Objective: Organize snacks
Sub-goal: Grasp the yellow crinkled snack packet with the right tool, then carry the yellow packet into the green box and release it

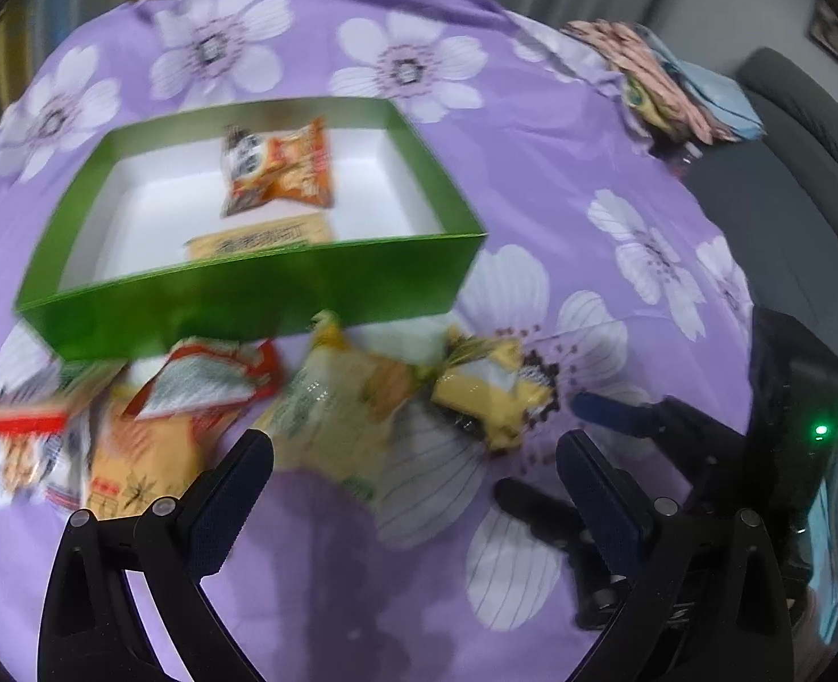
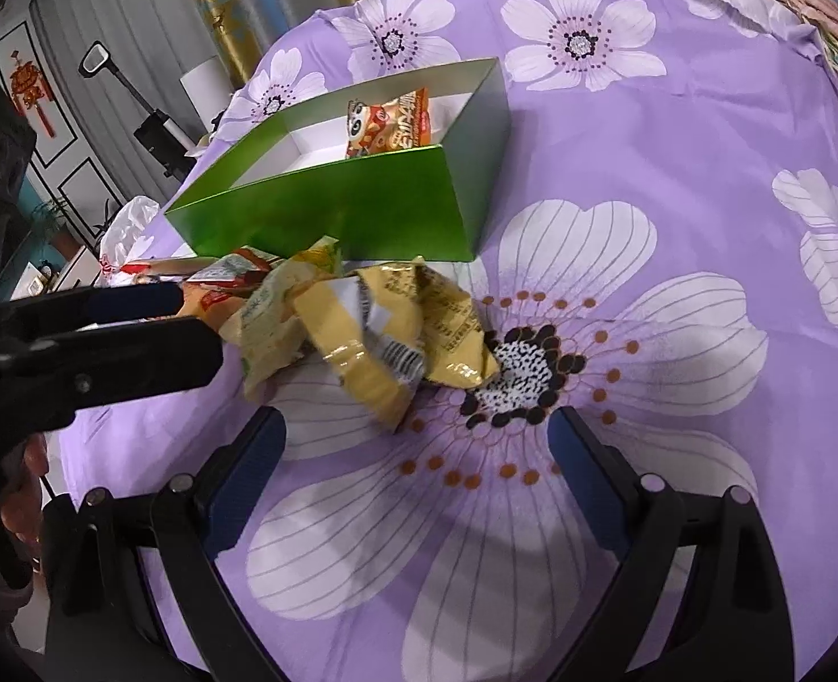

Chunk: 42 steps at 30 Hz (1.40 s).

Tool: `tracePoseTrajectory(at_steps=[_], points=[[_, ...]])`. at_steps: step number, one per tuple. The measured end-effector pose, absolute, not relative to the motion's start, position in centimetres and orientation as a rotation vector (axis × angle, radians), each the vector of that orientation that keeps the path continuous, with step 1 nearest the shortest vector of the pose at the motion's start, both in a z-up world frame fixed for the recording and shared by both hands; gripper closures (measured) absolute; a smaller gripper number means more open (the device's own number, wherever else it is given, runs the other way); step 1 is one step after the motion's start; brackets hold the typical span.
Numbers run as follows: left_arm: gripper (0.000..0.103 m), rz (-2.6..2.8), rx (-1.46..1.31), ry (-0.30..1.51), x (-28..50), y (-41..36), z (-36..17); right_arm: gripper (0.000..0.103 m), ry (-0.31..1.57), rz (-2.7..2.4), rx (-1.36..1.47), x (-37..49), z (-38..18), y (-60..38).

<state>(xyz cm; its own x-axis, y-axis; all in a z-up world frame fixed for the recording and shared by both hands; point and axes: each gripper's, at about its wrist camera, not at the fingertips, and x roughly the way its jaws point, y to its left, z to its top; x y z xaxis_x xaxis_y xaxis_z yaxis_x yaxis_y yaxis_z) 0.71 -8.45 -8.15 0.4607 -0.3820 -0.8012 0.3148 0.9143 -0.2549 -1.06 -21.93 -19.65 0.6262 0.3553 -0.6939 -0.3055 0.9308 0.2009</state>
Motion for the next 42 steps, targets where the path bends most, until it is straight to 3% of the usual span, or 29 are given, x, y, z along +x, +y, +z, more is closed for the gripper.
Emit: tracePoseTrajectory(at_steps=[7,10,18,20,21,32,42], points=[[0.004,-0.495,-0.005,1.031,3.1,-11.2,-9.8,0.009,0.793,0.439,0.054,0.6,-19.9,-21.7],[0.004,-0.517,-0.007,1.035,3.8,-11.6,-10.0,0.014,0.795,0.469,0.067,1.3,-19.9,-21.6],[0.033,-0.559,0.001,1.043,4.5,-12.3,-10.3,0.036,0.813,0.493,0.064,1.8,-20.0,-21.3],[0.049,-0.571,-0.004,1.059,4.5,-12.3,-10.6,0.039,0.812,0.498,0.061,1.8,-20.0,-21.2],[0.052,-0.574,-0.002,1.060,4.5,-12.5,-10.6,0.044,0.811,0.501,0.061,1.8,-20.0,-21.2],[0.059,-0.572,-0.041,1.056,4.0,-12.0,-9.9,0.064,0.758,0.519,0.045,0.8,-19.4,-20.8],[0.059,-0.625,-0.039,0.920,1.5,-11.9,-5.0,0.065,0.619,0.482,-0.045,-2.1,-14.2,-20.6]])
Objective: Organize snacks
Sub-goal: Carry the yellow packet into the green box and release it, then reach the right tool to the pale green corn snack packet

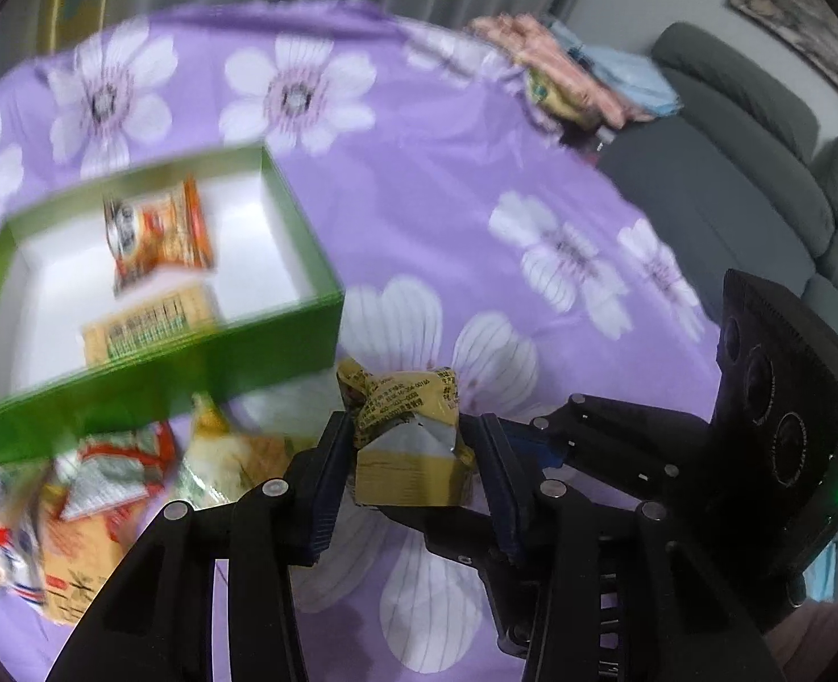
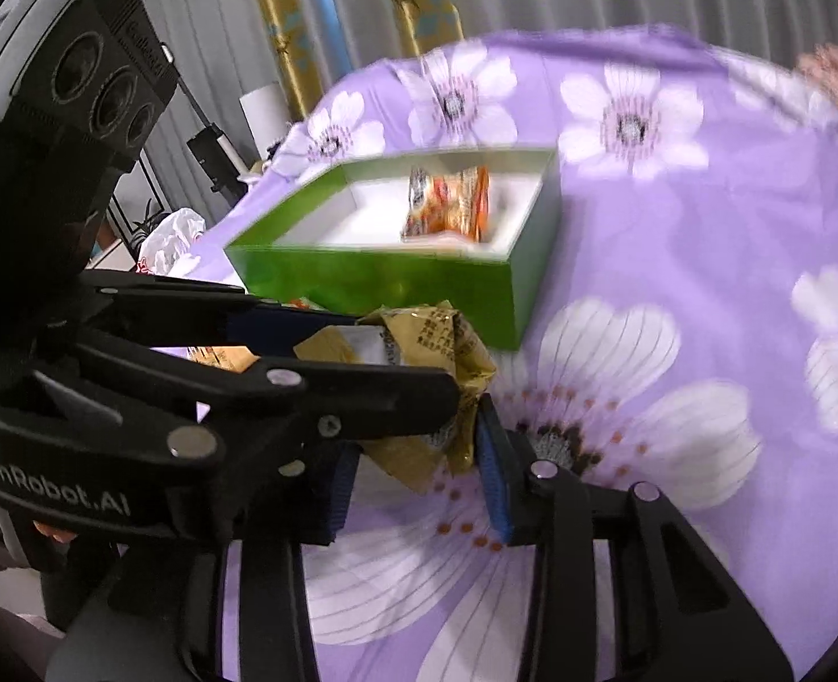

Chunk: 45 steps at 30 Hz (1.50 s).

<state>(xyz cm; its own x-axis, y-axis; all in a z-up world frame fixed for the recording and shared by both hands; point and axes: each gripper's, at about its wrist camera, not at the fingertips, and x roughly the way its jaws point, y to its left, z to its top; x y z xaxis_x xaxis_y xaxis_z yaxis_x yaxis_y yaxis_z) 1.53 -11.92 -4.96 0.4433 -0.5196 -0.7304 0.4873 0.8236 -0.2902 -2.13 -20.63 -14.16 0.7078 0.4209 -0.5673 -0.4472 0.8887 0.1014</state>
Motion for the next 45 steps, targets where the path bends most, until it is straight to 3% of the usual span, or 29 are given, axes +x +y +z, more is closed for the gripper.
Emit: tracePoseTrajectory(at_steps=[9,16,21,22,23,25,38,41,45], points=[[0.059,-0.536,-0.076,0.797,5.4,-7.5,-0.2,0.064,0.515,0.534,-0.149,2.9,-9.2,-16.3],[0.059,-0.422,-0.171,0.856,10.0,-3.2,-2.3,0.062,0.551,0.571,-0.185,7.4,-10.3,-11.7],[0.057,-0.359,-0.238,0.887,11.6,-1.1,-3.9,0.049,0.577,0.574,-0.132,9.5,-11.0,-10.7],[0.050,-0.350,-0.247,0.894,11.7,-0.8,-4.2,0.048,0.576,0.568,-0.126,9.6,-11.0,-10.7],[0.034,-0.330,-0.249,0.898,11.7,-0.5,-4.4,0.046,0.573,0.566,-0.122,9.4,-11.0,-10.7],[0.019,-0.306,-0.245,0.888,11.4,0.0,-4.4,0.041,0.569,0.556,-0.108,8.9,-10.9,-11.3],[0.015,-0.257,-0.270,0.888,6.2,1.5,-3.5,0.034,0.605,0.525,-0.087,3.7,-11.5,-16.7],[0.003,-0.258,-0.285,0.903,4.3,1.5,-3.8,0.034,0.638,0.533,-0.080,2.6,-12.6,-17.1],[0.003,-0.278,-0.308,0.941,2.1,0.9,-5.0,0.034,0.675,0.540,-0.093,1.2,-14.1,-17.1]])
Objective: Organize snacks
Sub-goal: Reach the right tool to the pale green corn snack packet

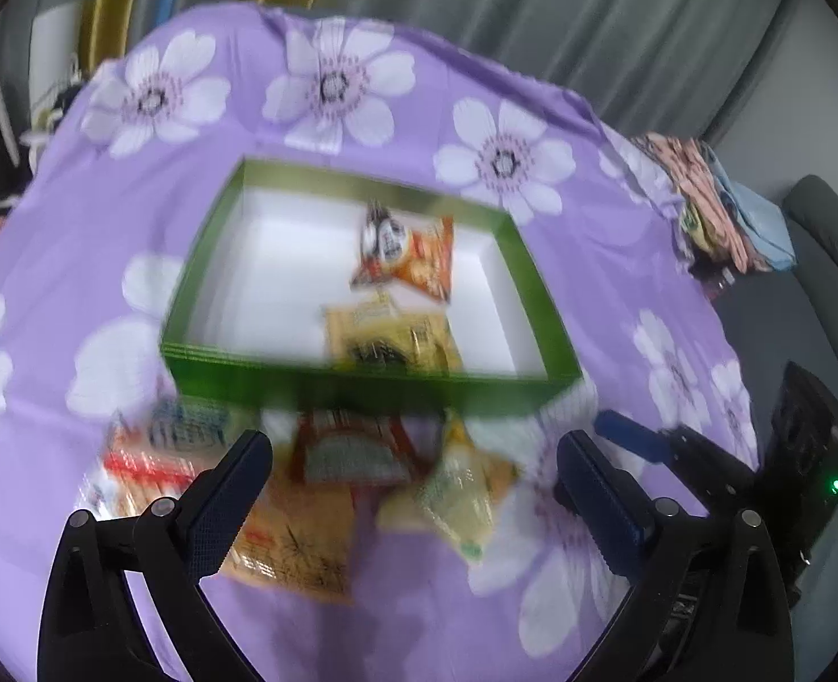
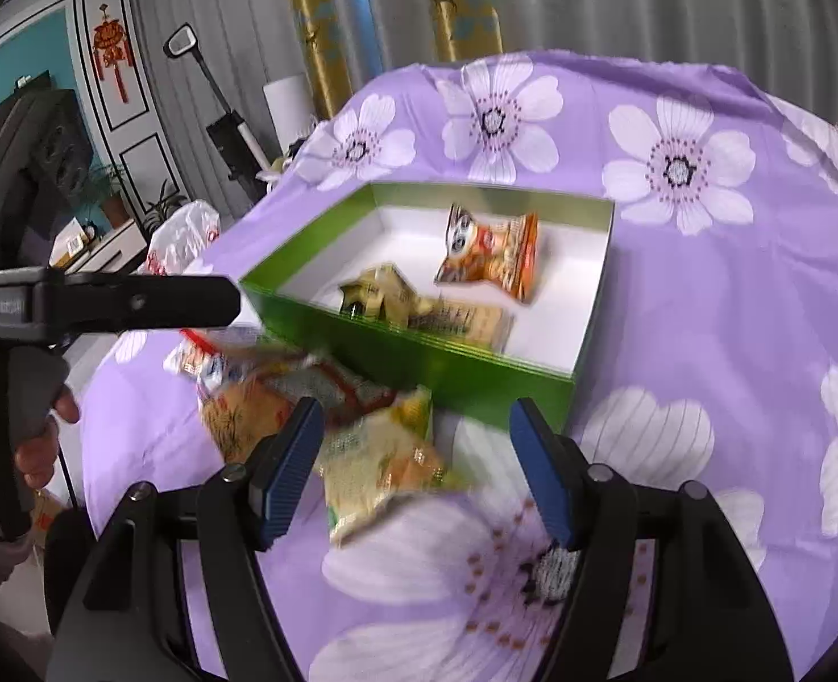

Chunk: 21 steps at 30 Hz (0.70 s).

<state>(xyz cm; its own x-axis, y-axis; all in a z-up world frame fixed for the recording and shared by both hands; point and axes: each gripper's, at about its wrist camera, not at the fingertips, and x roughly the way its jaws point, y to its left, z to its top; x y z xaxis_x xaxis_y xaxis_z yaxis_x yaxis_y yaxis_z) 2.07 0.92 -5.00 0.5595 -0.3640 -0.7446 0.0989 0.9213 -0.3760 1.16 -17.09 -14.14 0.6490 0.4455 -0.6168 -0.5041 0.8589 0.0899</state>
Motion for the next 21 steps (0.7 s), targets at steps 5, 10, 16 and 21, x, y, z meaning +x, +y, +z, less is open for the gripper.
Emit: tracePoseTrajectory(at_steps=[5,10,16,21], points=[[0.003,-0.291,-0.351,1.020,0.1,-0.1,-7.3,0.034,0.705,0.562,-0.149,0.3,-15.3,-16.5],[0.003,-0.297,-0.409,1.096,-0.5,-1.2,-9.3,0.035,0.746,0.588,-0.204,0.5,-16.4,-16.0],[0.003,-0.288,-0.490,1.153,0.0,-1.6,-10.9,0.035,0.779,0.610,-0.246,1.2,-17.8,-15.7],[0.003,-0.268,-0.534,1.166,0.8,-1.4,-11.6,0.035,0.782,0.630,-0.283,2.4,-18.0,-15.1]])
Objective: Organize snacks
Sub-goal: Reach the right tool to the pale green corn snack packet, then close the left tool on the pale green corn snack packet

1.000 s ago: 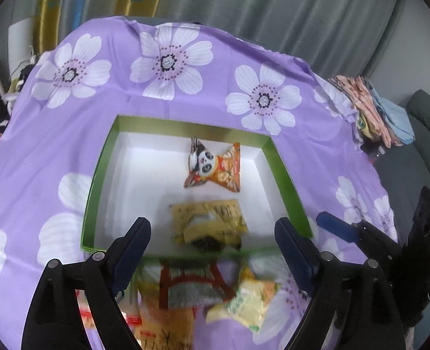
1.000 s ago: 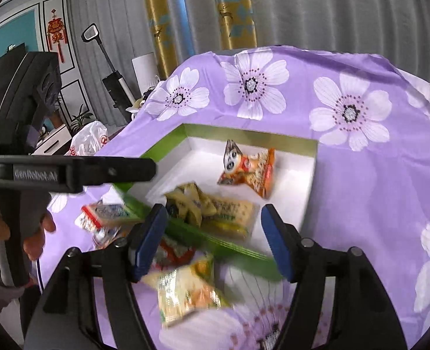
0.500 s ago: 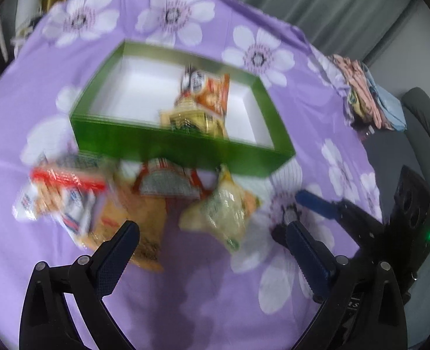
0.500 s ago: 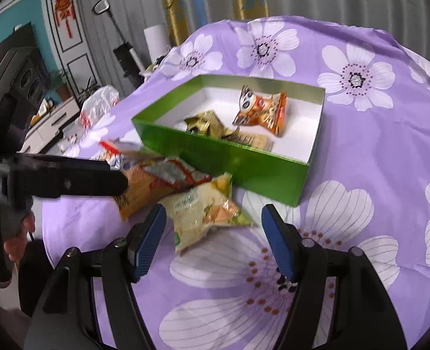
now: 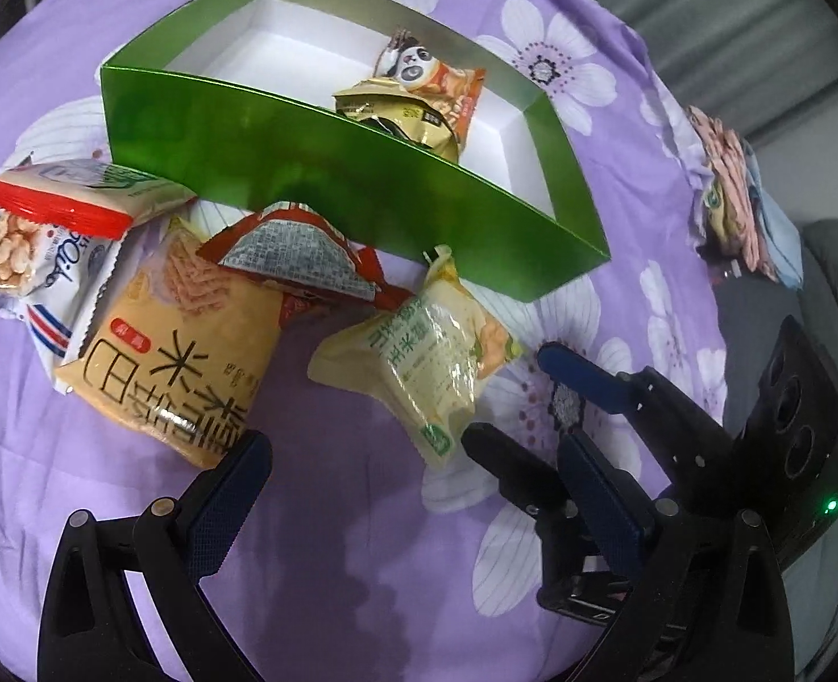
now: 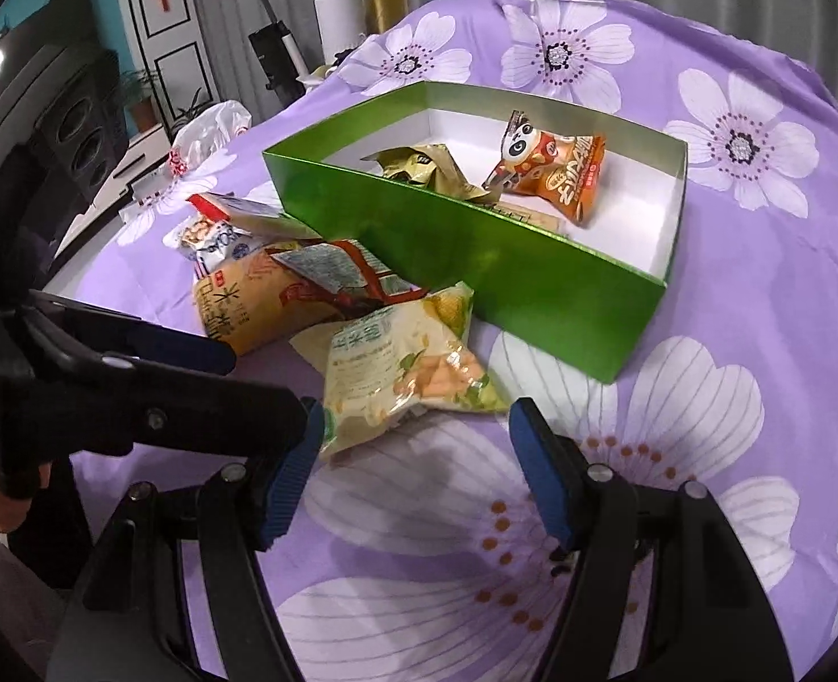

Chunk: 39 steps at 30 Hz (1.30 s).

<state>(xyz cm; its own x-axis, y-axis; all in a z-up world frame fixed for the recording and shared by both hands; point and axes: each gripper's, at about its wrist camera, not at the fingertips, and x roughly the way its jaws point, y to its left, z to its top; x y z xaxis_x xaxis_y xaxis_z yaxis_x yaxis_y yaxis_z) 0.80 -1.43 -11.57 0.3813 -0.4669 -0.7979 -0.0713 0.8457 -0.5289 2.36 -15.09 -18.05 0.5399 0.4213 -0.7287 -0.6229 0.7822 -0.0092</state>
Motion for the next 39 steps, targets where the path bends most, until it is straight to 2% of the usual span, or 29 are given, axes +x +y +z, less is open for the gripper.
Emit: tracePoseTrajectory(at_steps=[12,24,28,30,34,39], points=[[0.003,-0.240,-0.633,1.180,2.7,-1.1,-12.5,0.033,0.873,0.729,-0.207,5.7,-19.7,-14.4],[0.003,-0.274,-0.636,1.194,3.0,-1.6,-13.0,0.035,0.892,0.722,-0.152,2.2,-20.1,-14.7],[0.015,-0.258,-0.590,1.193,3.3,-1.7,-13.0,0.038,0.883,0.714,-0.122,2.6,-19.7,-15.0],[0.027,-0.260,-0.570,1.191,3.3,-1.8,-13.1,0.054,0.876,0.728,-0.141,2.4,-19.8,-14.7],[0.045,-0.265,-0.560,1.195,3.4,-1.7,-13.4,0.061,0.864,0.732,-0.146,2.5,-19.8,-14.2],[0.049,-0.269,-0.552,1.193,3.3,-1.5,-13.5,0.067,0.882,0.731,-0.130,2.9,-20.3,-14.3]])
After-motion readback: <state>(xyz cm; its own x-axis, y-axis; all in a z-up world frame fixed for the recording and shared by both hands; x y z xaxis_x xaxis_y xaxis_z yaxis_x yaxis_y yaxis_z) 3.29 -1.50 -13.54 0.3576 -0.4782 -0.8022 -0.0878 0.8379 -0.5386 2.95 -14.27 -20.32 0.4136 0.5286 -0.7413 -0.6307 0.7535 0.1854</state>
